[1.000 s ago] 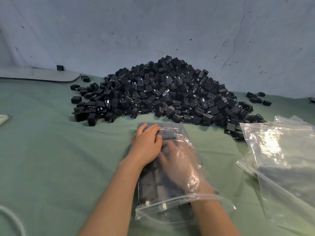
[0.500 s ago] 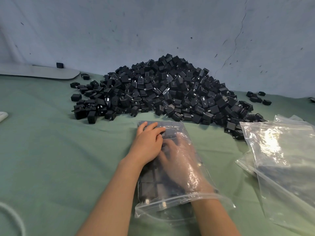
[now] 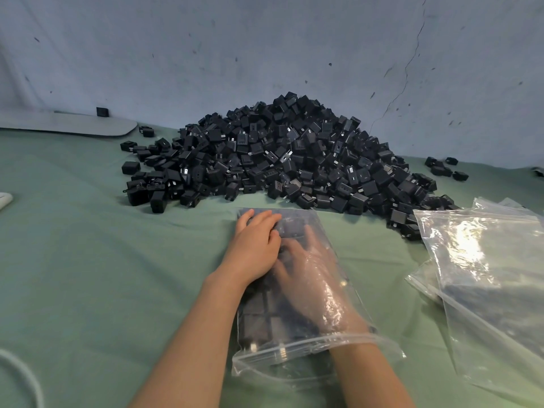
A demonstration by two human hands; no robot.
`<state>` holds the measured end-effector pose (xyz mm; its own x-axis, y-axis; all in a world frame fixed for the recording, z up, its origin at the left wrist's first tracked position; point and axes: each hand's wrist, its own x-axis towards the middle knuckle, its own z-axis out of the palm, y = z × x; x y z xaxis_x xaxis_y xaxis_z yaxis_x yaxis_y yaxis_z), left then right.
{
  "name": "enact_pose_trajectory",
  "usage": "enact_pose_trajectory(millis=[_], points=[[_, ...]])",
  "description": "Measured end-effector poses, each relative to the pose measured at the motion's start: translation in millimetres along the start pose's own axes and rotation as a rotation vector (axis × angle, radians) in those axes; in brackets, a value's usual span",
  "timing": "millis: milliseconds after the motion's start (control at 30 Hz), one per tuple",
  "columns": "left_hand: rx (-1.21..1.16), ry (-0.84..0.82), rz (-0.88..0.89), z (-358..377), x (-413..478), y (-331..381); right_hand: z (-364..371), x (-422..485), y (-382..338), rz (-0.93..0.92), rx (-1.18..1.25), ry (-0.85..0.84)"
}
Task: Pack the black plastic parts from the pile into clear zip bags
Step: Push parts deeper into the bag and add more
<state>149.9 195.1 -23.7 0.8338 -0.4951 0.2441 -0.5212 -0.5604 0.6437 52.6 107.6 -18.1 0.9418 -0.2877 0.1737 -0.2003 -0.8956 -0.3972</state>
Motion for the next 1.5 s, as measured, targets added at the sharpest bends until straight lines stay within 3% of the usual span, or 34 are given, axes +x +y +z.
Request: enact_pose_trajectory(millis=[1500], points=[[0.047,-0.032,0.012,3,4,-5,6,8,9,-0.144,0.145,0.042]])
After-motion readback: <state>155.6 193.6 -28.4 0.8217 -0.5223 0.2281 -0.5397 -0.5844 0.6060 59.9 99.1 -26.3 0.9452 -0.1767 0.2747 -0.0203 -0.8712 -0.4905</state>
